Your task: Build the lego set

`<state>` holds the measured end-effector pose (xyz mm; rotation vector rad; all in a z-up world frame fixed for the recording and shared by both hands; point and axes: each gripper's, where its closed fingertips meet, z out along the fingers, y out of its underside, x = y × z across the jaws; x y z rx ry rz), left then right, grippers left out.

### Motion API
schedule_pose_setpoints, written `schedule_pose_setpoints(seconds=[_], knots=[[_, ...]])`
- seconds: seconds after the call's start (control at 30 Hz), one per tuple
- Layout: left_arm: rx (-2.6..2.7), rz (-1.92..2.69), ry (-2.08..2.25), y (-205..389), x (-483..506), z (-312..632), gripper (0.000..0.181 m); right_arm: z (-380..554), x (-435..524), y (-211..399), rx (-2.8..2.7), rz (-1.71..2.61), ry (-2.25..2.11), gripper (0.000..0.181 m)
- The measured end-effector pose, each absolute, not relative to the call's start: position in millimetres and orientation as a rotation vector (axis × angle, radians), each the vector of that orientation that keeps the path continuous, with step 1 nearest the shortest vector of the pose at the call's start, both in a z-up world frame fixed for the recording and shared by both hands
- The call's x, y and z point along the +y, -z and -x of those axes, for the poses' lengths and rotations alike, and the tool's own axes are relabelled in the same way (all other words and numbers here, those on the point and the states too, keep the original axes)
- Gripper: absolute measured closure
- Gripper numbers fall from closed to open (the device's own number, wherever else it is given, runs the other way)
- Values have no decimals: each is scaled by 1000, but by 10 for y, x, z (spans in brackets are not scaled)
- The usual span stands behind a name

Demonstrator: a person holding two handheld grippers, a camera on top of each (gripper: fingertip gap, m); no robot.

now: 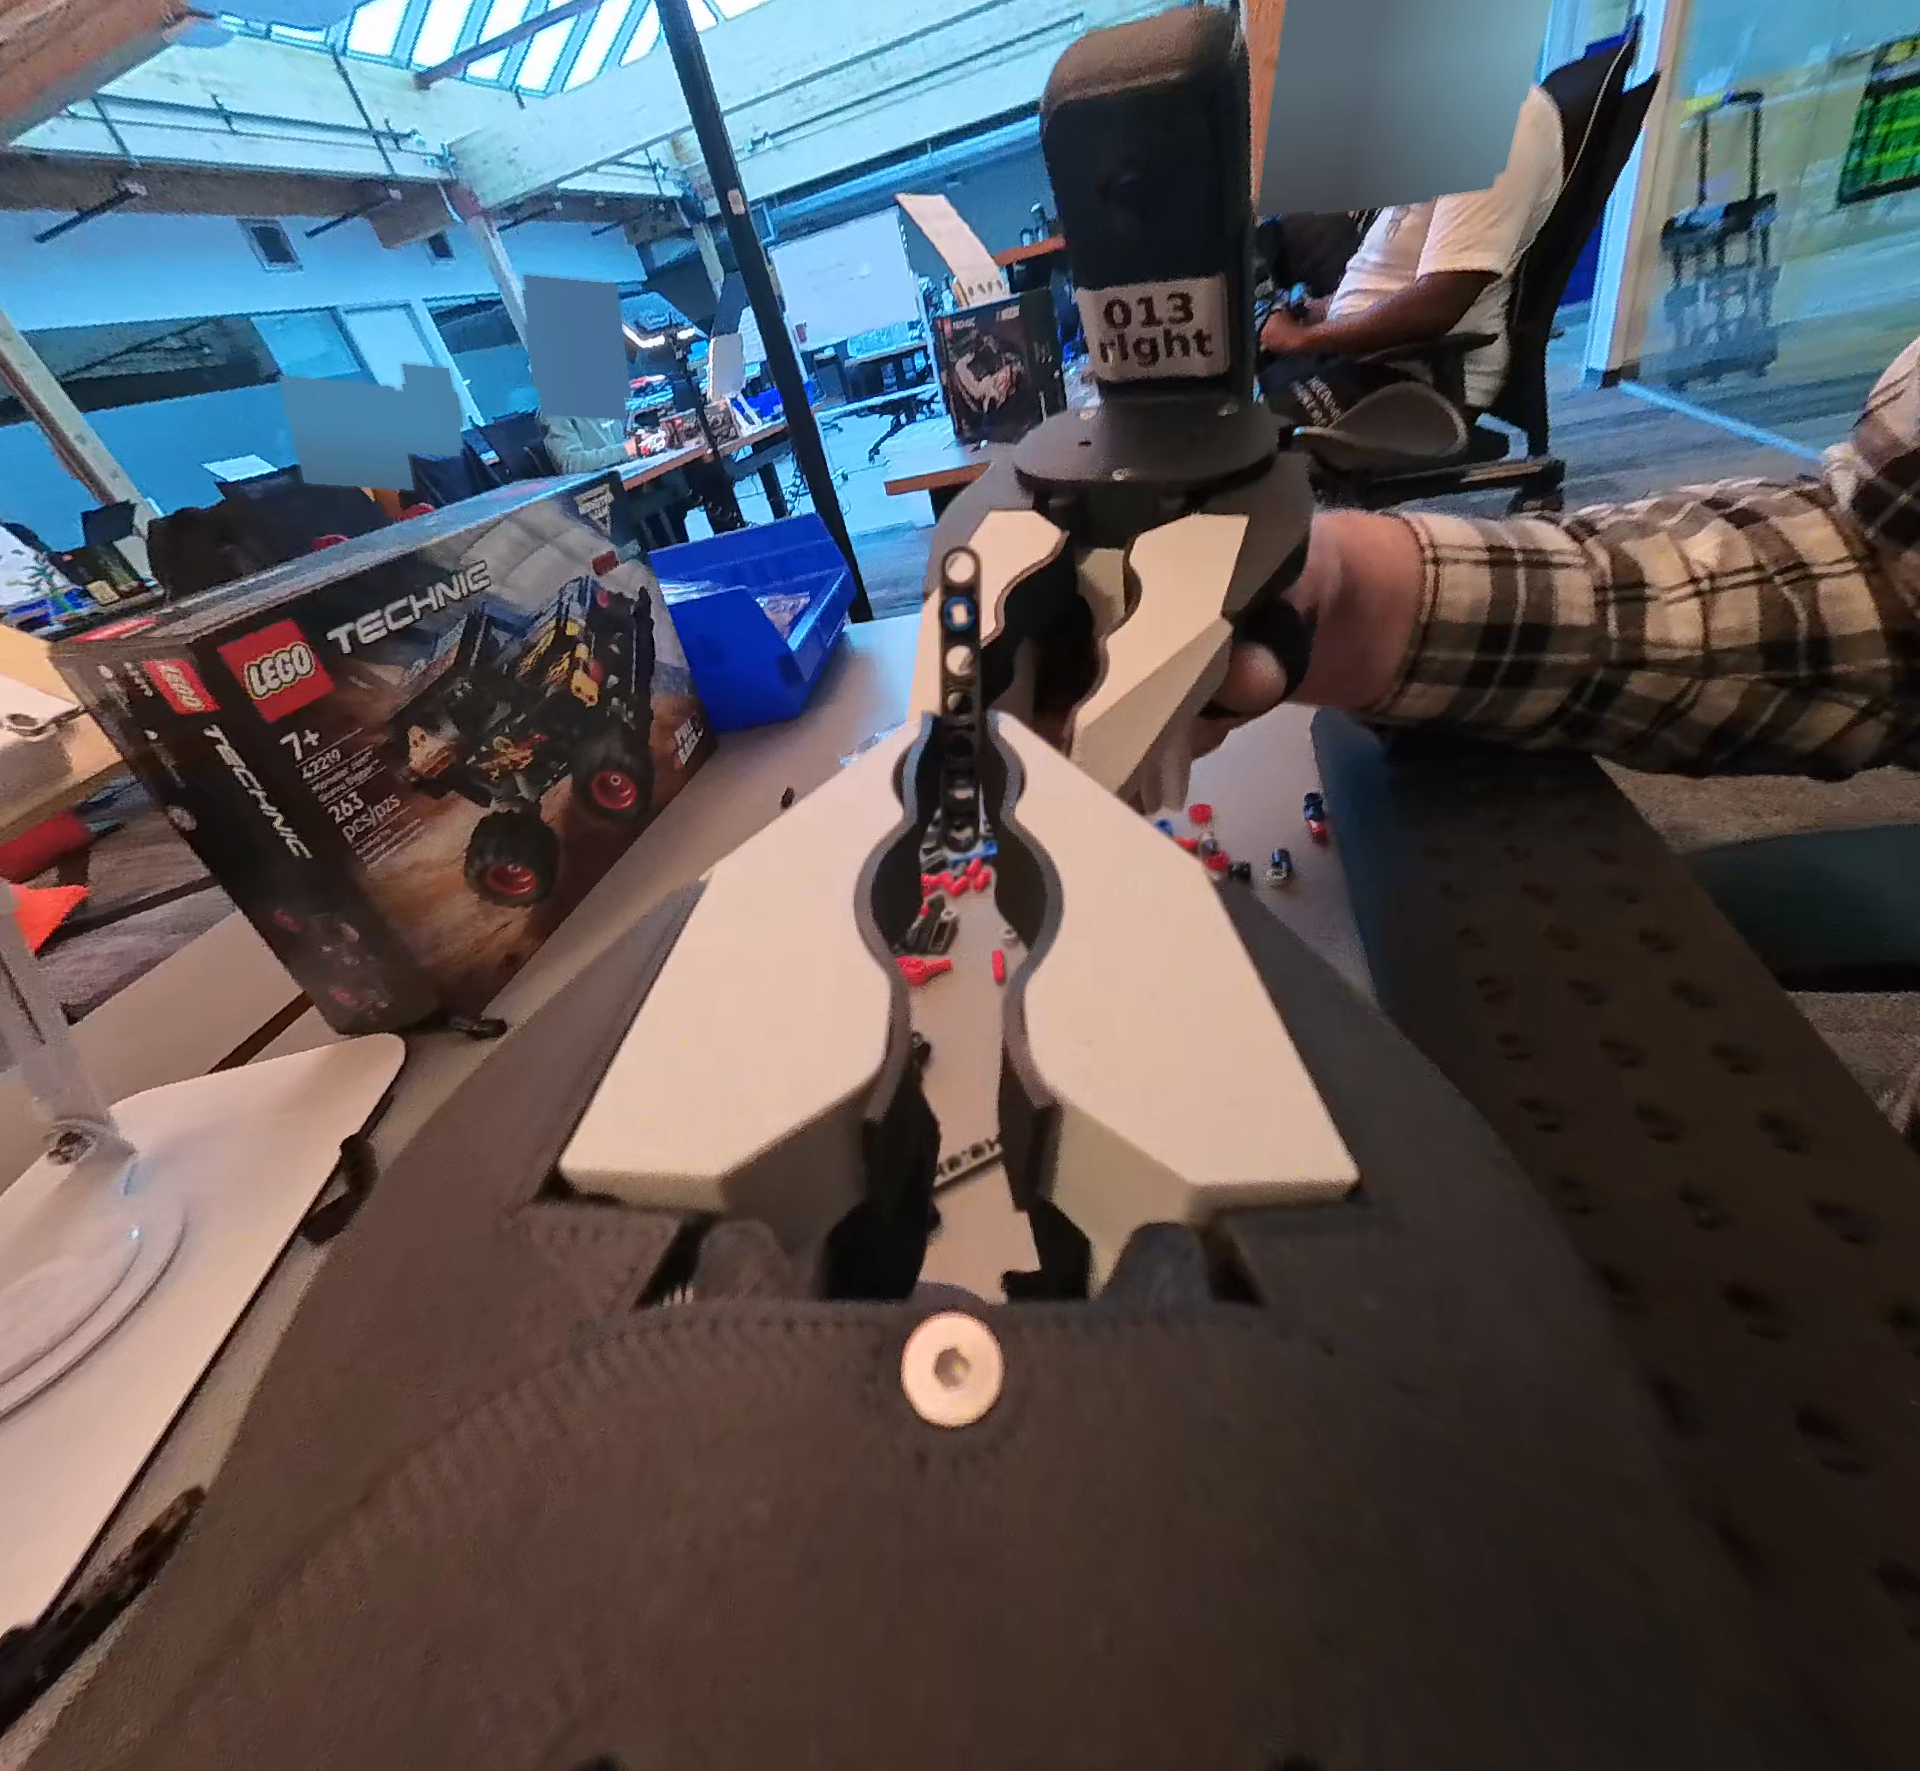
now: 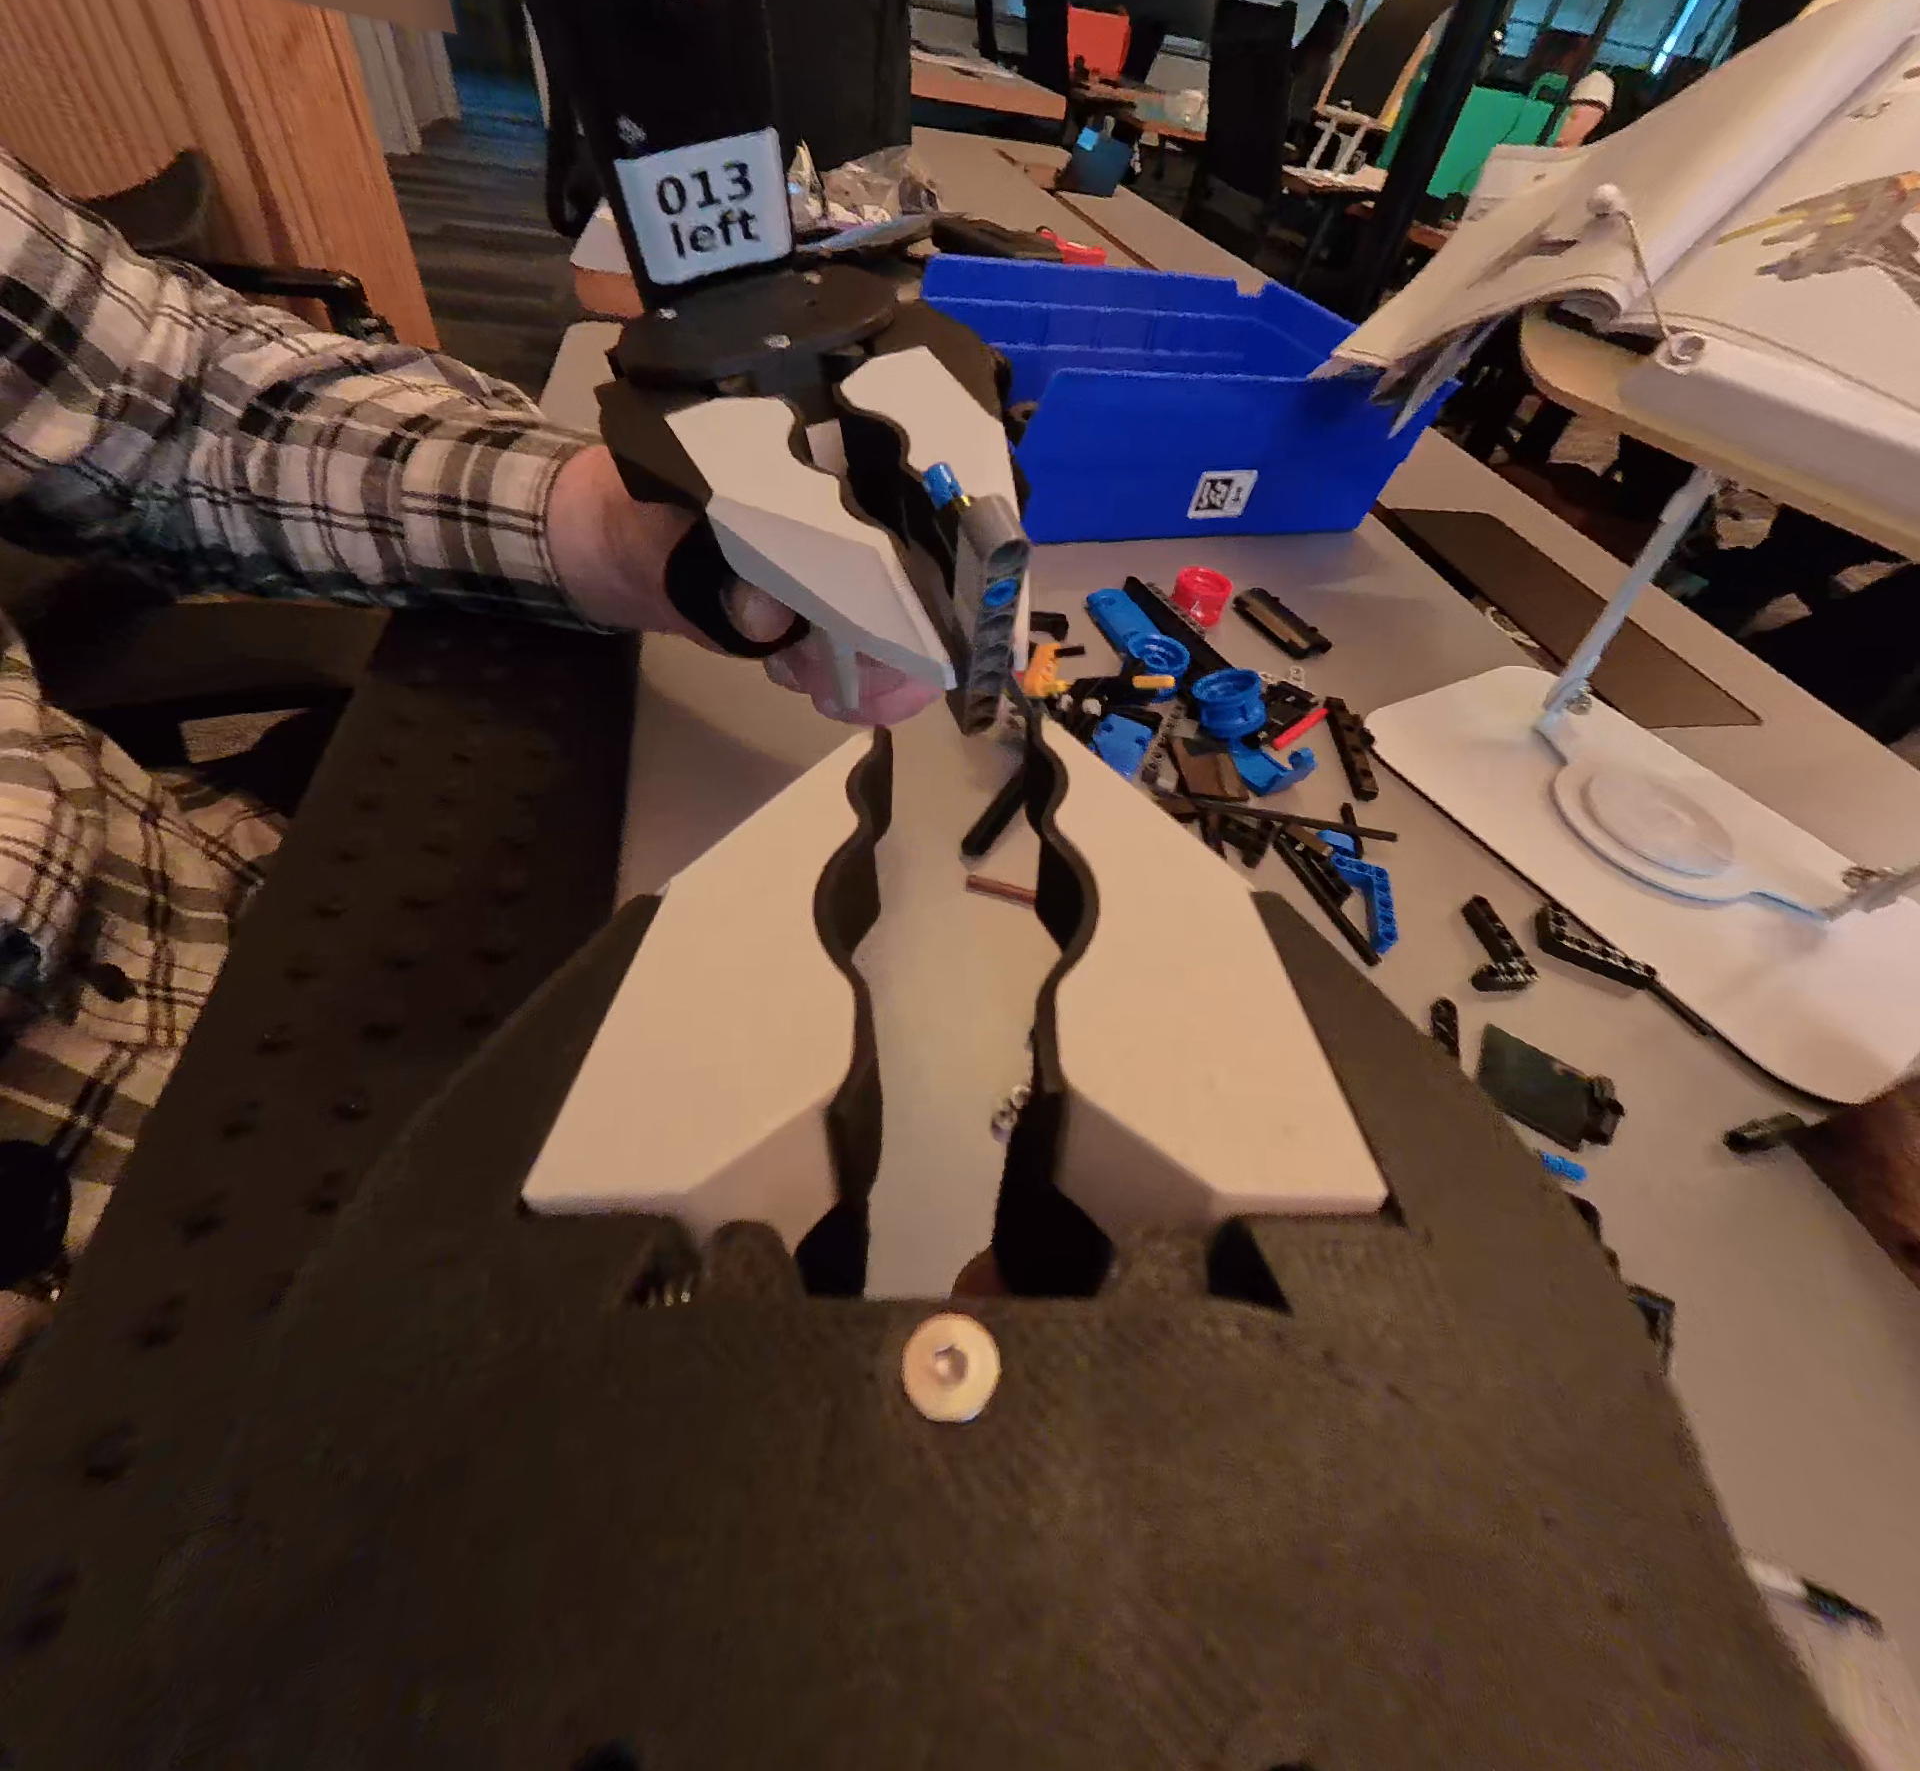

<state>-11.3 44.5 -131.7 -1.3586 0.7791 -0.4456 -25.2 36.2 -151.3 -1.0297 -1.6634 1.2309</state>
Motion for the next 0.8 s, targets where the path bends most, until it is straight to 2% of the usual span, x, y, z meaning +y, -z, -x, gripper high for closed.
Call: schedule_pose_setpoints(seconds=[0.23,0.37,0.5,0.67,0.8], knots=[[760,1325,467,1242,409,127,177,357,310,1411,-1584,1038,-1289,170],[755,1311,480,1217,392,117,176,431,312,1467,-1593,1040,-1172,152],[731,1298,504,1178,388,123,176,477,318,1368,-1527,1029,-1154,174],[721,1306,492,1178,405,156,176,490,374,1372,-1521,1014,-1068,175],[724,1320,459,1193,424,195,179,486,544,1396,-1509,968,-803,175]])
